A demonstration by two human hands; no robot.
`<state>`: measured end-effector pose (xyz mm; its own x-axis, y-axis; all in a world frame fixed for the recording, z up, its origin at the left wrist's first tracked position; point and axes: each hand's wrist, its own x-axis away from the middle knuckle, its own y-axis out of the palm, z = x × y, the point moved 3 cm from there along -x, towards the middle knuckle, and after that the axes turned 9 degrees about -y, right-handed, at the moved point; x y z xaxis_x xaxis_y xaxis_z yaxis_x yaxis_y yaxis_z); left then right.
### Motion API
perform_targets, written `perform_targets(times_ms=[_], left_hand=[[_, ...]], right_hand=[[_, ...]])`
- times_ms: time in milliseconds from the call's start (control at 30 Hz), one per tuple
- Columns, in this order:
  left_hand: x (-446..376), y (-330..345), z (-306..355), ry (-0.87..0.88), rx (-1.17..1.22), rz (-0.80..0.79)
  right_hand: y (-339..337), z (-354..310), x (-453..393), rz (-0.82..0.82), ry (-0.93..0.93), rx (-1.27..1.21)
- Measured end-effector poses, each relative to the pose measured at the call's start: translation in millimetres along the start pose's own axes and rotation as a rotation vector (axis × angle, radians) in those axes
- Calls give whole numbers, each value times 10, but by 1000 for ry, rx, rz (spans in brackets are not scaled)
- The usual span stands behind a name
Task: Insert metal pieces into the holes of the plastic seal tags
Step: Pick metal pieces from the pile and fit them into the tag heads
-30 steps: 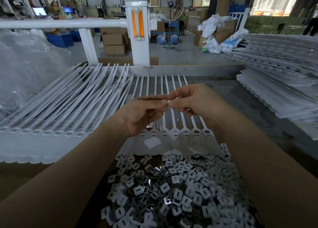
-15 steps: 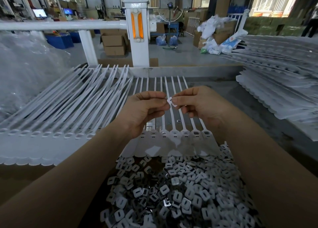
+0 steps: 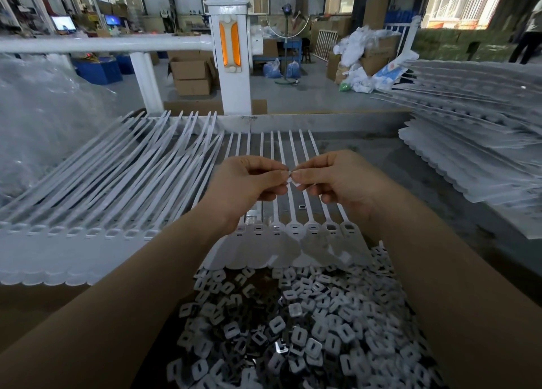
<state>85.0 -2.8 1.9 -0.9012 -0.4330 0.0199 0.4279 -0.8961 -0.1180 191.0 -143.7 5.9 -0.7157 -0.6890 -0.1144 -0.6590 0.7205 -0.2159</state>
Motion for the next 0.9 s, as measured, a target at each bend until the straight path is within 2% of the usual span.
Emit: perform_targets(times_ms=[67, 167, 300, 567, 700, 900], left_hand=[[4, 26, 25, 27, -123, -2], [40, 167, 57, 41, -313, -100], [39, 422, 34, 0, -506, -179], [-24, 595, 0, -143, -599, -196], [-44, 655, 23, -143, -669, -179], [-54, 705, 16, -170, -644, -208]], right_hand=[[-52, 39, -10, 91, 39, -36], [-128, 113, -19, 205, 113, -65], [-89, 233, -43, 185, 186, -77], [-26, 255, -50, 188, 218, -88], [-18, 221, -21, 200, 215, -120], [-17, 201, 2, 207, 216, -137]])
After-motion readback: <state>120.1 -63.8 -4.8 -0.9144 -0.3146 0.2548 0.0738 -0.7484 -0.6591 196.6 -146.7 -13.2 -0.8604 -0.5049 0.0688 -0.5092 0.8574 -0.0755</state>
